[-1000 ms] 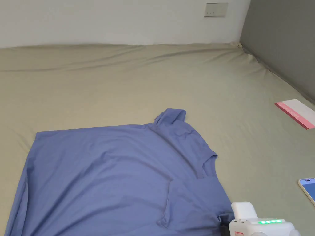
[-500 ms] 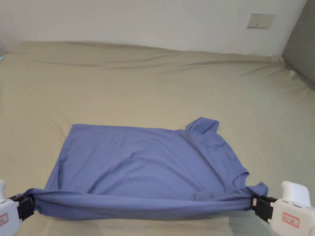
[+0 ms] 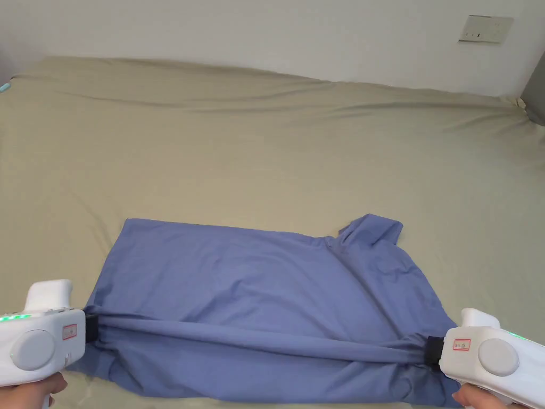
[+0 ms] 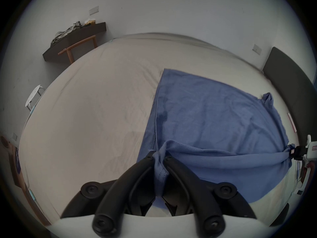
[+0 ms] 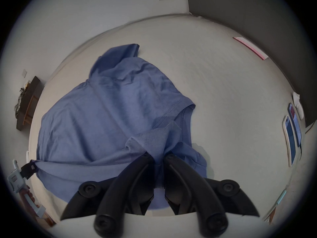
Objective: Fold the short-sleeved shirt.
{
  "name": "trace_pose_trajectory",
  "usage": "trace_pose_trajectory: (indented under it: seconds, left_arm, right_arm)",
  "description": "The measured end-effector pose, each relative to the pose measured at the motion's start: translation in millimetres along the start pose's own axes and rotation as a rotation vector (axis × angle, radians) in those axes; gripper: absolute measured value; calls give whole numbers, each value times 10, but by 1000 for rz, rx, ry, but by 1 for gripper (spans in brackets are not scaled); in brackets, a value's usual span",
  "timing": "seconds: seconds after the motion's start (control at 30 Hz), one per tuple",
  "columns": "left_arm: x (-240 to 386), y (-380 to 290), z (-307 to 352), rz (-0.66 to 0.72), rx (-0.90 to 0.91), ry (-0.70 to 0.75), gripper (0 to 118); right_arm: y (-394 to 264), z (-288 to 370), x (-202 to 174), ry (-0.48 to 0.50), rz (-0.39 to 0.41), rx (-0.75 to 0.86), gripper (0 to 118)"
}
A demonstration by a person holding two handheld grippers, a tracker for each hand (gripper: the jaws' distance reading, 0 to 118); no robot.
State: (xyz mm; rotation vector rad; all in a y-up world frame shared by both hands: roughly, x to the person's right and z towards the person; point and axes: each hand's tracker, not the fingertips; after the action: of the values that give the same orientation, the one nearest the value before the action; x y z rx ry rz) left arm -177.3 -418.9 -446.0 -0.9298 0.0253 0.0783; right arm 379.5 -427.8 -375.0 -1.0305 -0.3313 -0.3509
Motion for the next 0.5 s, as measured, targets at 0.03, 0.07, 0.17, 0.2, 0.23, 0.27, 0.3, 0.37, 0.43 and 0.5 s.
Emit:
trace_pose_trajectory:
  seconds: [0.03, 0.07, 0.17, 0.2, 0.23, 0.27, 0.3, 0.37, 0.43, 0.5]
  left_arm:
    - [9, 1, -57, -5, -14, 5, 3]
    - [-2, -3, -127, -12, -28, 8, 3]
    - [57, 25, -277, -51, -94, 23, 17]
    - [58, 90, -291, -104, -75, 50, 35]
    - [66, 162, -261, -136, -83, 78, 61]
    - [57, 233, -210, -144, -75, 100, 97]
    - [31, 277, -129, -108, -40, 77, 110]
    - [-38, 348, 185, -20, 102, 36, 112]
    - [-7, 432, 528, 30, 239, -25, 112]
    - [83, 479, 966, 29, 346, -80, 112]
  right_arm:
    - [12, -41, -5, -3, -8, -3, 9]
    - [24, -81, -8, -5, -17, -4, 9]
    - [44, -90, -37, 7, -63, 15, 53]
    - [84, -77, -42, 6, -45, 58, 84]
    - [154, -102, 29, -29, -5, 104, 107]
    - [211, -69, 65, -66, 25, 146, 117]
    - [242, 30, 82, -69, 44, 198, 116]
    - [284, 336, 44, -40, 70, 302, 115]
    - [328, 612, -32, -36, 122, 348, 115]
    - [323, 977, -187, -24, 177, 440, 115]
